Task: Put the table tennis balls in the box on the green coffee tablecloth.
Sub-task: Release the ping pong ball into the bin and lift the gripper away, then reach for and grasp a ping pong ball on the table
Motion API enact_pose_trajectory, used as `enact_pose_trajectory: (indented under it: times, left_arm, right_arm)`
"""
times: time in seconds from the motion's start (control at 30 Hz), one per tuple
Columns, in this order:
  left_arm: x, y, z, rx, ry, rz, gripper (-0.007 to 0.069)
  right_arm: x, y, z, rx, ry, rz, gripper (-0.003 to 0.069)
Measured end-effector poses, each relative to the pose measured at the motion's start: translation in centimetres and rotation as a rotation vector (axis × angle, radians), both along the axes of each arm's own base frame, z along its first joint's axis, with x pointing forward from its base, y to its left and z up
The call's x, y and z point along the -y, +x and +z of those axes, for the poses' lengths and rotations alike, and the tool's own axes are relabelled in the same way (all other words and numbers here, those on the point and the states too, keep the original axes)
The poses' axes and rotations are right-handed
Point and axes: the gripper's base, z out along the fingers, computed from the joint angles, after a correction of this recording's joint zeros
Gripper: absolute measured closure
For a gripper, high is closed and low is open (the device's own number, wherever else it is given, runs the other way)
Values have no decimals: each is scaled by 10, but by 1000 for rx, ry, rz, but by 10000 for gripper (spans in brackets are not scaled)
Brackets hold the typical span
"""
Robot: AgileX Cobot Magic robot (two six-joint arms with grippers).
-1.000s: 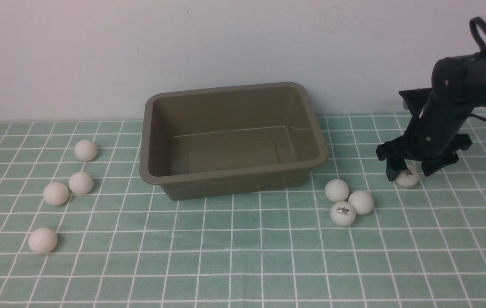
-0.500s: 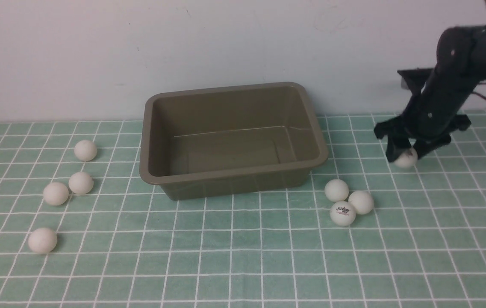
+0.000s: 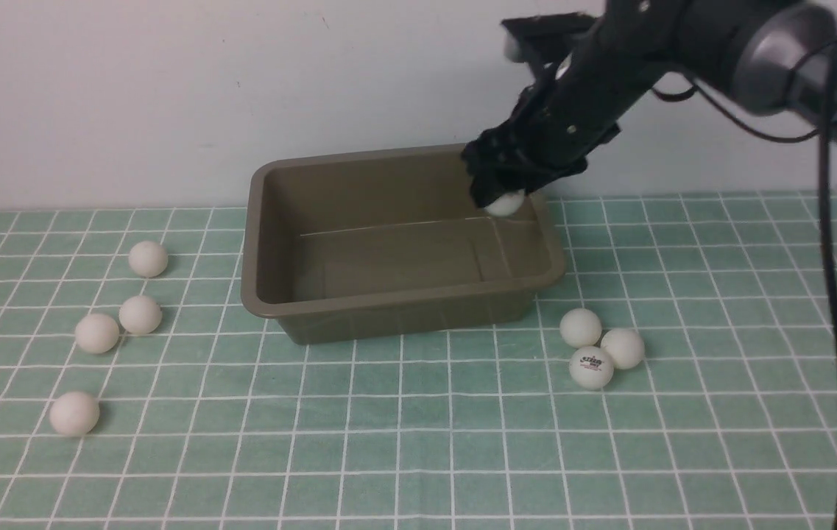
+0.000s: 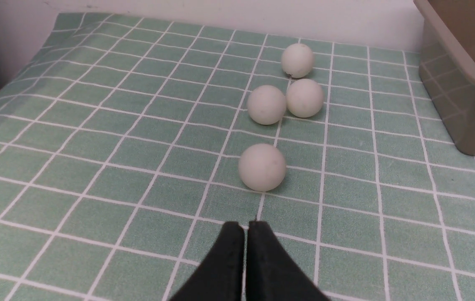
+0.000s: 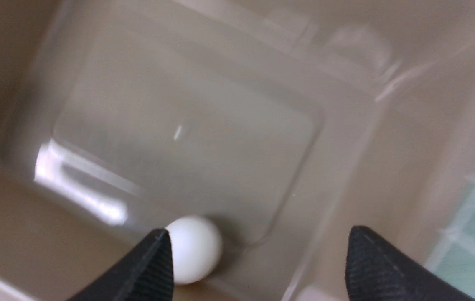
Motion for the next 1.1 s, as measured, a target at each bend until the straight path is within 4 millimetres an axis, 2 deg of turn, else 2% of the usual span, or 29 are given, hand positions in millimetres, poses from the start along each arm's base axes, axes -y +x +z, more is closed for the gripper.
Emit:
enact_pose_trajectory:
  times: [0.1, 0.2, 0.33, 0.4, 0.47, 0.53, 0.7, 0.8, 0.87, 1.1]
  left_arm:
    - [0, 0, 0, 0, 0, 0, 629]
    - [0, 0, 0, 0, 0, 0, 629]
    - [0, 0, 0, 0, 0, 0, 629]
    - [0, 0, 0, 0, 0, 0, 629]
    - [0, 0, 0, 0, 0, 0, 629]
    - [0, 0, 0, 0, 0, 0, 629]
    - [0, 0, 0, 0, 0, 0, 629]
    - [0, 0, 0, 0, 0, 0, 629]
    - [0, 0, 0, 0, 0, 0, 629]
    - [0, 0, 0, 0, 0, 0, 629]
  right_arm:
    - [17, -12, 34, 50, 9, -40, 160]
    - [51, -34, 73, 106, -5, -93, 159]
    - [93, -64, 98, 121, -27, -164, 159]
    - [111, -78, 94, 86, -47, -196, 159]
    - [123, -88, 77, 21, -75, -217, 159]
    - [127, -95, 48, -76, -112, -218, 159]
    - [125, -101, -19, -175, -105, -205, 159]
    - [125, -102, -49, -174, -97, -211, 159]
    - [124, -97, -65, -182, -101, -209, 159]
    - [119, -82, -98, -205, -91, -206, 159]
